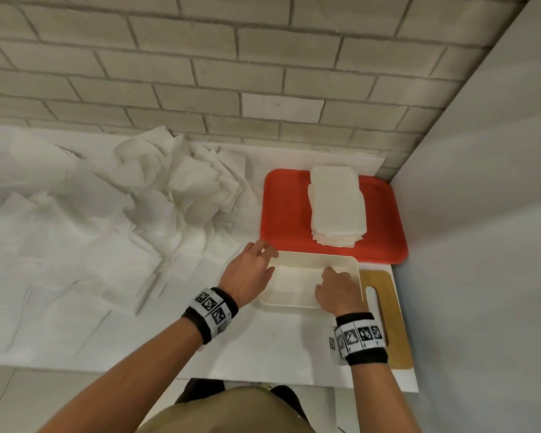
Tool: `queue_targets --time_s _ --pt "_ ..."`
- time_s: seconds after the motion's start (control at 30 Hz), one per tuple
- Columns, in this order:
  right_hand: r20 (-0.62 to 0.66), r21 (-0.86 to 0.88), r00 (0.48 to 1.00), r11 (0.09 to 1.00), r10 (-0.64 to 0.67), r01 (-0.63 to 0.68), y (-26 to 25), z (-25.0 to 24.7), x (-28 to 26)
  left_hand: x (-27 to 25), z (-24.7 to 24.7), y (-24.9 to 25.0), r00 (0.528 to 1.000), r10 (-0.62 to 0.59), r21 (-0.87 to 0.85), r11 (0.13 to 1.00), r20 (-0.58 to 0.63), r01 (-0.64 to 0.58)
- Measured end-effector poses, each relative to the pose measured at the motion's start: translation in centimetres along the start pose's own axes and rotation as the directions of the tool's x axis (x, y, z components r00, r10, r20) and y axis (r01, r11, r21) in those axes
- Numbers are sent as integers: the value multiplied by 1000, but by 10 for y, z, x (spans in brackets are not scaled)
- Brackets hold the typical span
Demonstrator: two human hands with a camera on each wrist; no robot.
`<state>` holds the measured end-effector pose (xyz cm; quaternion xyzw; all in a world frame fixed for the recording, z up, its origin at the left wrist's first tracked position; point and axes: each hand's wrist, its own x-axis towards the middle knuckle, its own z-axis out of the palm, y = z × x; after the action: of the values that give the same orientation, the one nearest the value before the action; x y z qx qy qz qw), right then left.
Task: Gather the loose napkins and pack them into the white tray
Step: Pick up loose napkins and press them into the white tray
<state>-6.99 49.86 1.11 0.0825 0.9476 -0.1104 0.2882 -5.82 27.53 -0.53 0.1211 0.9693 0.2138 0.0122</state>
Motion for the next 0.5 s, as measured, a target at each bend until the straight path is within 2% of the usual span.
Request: queue_targets --time_s 0.07,0.1,0.13,0.2,0.27,0.37,0.43,0.5 --pt "19 33 1000 999 6 -7 -1 -4 0 -3 -5 -5 999 6 -127 992 -46 -11" --pt "-24 57 1000 998 6 -5 -2 -7 -2 -6 -9 -11 997 -9 -177 984 -81 -5" --pt "-113 68 994 998 -1 8 -6 -9 -6 -8 -15 -21 993 -36 -200 980 -110 13" --pt "-306 69 950 994 -63 88 -24 -17 -21 -14 -30 -53 988 -110 -165 982 -105 92" --pt "-368 111 918 974 -145 199 -58 -24 -44 -24 -48 -96 980 -194 -59 980 -42 191" --pt "-398 110 866 922 -302 372 -115 -22 -68 -41 -83 -166 960 -277 137 954 50 268" --pt "-401 128 832 876 -384 466 -153 -10 -71 -53 -106 -209 937 -311 287 923 157 258" --pt "-369 136 811 837 -454 530 -188 10 -62 -63 -120 -244 892 -333 434 882 306 181"
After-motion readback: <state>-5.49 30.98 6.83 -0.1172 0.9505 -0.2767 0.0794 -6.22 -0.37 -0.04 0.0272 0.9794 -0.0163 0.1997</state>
